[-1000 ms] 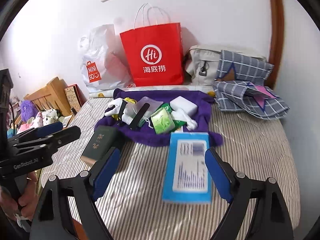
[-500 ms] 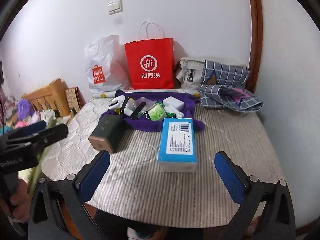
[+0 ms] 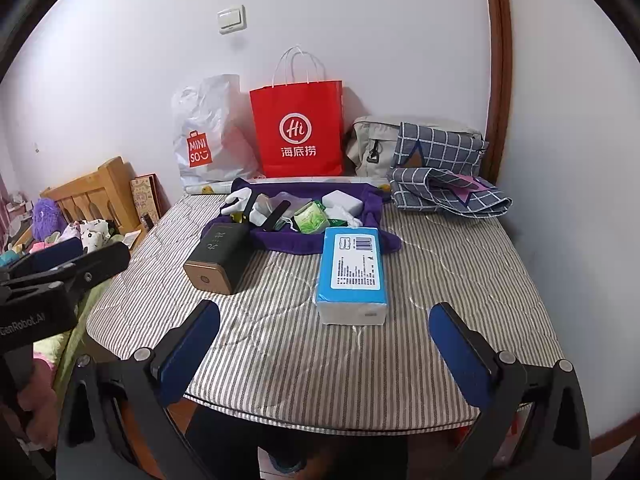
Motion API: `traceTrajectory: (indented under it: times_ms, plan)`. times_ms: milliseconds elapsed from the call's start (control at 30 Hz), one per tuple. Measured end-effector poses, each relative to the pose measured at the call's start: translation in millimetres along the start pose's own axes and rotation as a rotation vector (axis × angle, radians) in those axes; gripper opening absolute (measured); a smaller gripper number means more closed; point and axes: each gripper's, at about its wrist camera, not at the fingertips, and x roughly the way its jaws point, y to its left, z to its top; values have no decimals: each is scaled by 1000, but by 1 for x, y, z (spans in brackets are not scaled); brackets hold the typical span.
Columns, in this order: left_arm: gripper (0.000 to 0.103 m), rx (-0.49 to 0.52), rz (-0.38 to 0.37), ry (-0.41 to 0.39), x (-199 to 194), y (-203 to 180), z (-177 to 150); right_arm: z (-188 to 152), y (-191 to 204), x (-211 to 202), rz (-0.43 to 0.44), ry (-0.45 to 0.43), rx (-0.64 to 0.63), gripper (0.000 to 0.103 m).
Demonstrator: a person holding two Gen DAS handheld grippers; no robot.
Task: Organize soft objects
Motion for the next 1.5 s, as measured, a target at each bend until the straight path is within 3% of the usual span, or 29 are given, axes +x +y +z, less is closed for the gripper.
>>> traceTrajectory:
  times_ms: [1500]
  plan:
    - [99, 18, 13, 27, 4, -4, 1, -1, -4, -14, 2, -19, 20, 103]
